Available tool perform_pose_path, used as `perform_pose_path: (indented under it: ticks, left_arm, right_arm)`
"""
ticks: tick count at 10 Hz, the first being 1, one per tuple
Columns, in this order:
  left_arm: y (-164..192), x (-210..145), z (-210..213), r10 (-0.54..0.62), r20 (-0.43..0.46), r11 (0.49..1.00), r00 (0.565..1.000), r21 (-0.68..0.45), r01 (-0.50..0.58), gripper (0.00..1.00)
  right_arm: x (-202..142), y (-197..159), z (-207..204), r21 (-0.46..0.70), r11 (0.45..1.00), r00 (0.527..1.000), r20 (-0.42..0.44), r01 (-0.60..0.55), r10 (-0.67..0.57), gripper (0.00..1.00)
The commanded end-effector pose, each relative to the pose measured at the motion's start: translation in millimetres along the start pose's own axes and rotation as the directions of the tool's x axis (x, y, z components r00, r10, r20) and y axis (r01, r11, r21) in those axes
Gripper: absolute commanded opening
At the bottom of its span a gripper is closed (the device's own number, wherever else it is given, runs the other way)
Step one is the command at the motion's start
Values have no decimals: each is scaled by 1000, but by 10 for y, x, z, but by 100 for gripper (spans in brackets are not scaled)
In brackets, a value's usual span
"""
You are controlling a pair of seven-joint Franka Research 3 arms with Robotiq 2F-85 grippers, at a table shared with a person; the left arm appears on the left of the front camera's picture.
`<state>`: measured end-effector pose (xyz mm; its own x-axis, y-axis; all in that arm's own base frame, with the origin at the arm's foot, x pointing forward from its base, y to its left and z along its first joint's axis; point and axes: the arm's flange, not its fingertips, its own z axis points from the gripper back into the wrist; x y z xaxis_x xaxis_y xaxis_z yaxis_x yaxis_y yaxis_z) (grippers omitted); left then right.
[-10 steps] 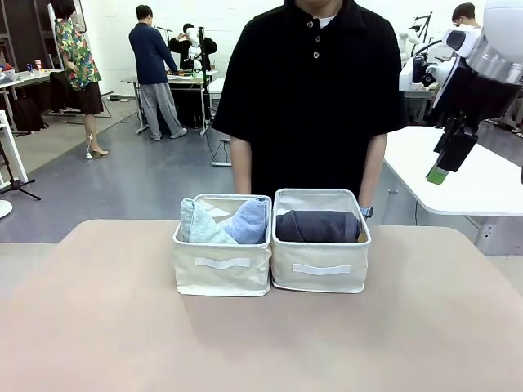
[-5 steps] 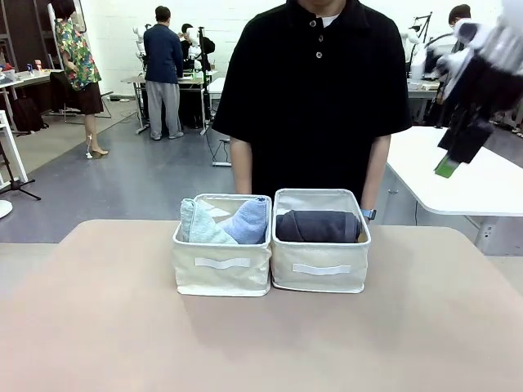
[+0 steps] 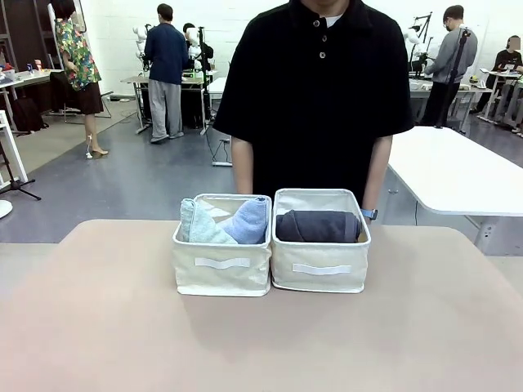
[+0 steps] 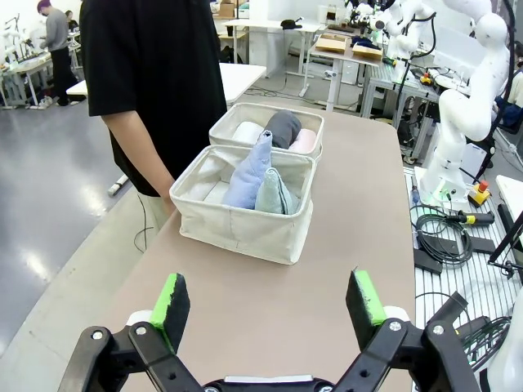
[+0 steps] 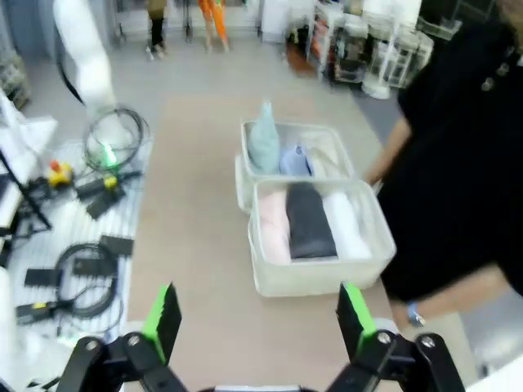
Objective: Sort the towels based on their folding style.
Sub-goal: Pick up another triangle-folded towel from the table and place it in the left Fabric basket.
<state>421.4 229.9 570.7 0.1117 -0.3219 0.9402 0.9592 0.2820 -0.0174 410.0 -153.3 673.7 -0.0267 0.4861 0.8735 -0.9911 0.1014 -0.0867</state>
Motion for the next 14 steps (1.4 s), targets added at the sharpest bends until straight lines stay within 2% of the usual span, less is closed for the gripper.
perform_pose_path:
  ticks: [1,4,6,14]
  left_arm:
    - [-22,9,-12,-5,6,1000,1000,12,4,100]
    - [-22,9,-12,-5,6,1000,1000,12,4,100]
    - [-22,9,-12,-5,6,1000,1000,12,4,100]
    - [-22,9,-12,-5,6,1000,1000,12,4,100]
  right_arm:
    - [-319,-458,37,72,993,992,88,89,-95,100]
    - [-792,-477,-74,53,989,982,119,140,-145,100]
    - [-978,-446,-144,28,985,978,121,168,-170,100]
    - [-1011,-521,-117,50,983,976,119,178,-183,100]
